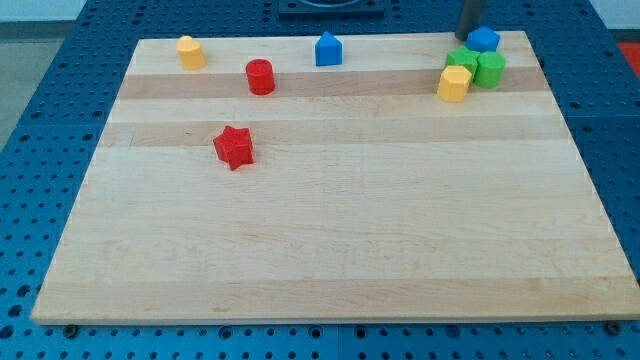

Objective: Slightly push the green star in between the hexagon and green circle

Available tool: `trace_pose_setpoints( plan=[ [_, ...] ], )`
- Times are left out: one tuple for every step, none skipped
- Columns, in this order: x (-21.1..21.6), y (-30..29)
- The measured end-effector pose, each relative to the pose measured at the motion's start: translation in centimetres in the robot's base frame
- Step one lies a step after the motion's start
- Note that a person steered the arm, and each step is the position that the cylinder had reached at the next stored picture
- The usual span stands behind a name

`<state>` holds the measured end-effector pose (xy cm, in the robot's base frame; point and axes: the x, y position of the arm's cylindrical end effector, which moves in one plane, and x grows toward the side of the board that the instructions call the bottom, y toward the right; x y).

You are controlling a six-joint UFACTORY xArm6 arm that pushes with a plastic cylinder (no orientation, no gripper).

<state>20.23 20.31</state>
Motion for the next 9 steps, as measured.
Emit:
trace_pose_setpoints(
  plan=[
    [1.0,0.0],
    [1.0,0.0],
    [1.0,0.0],
    [1.0,-1.0],
    [1.0,-2.5],
    [1.5,-3.6],
    [3.1,-4.2],
    [4.9,-4.3],
    [6.6,-4.3]
  ],
)
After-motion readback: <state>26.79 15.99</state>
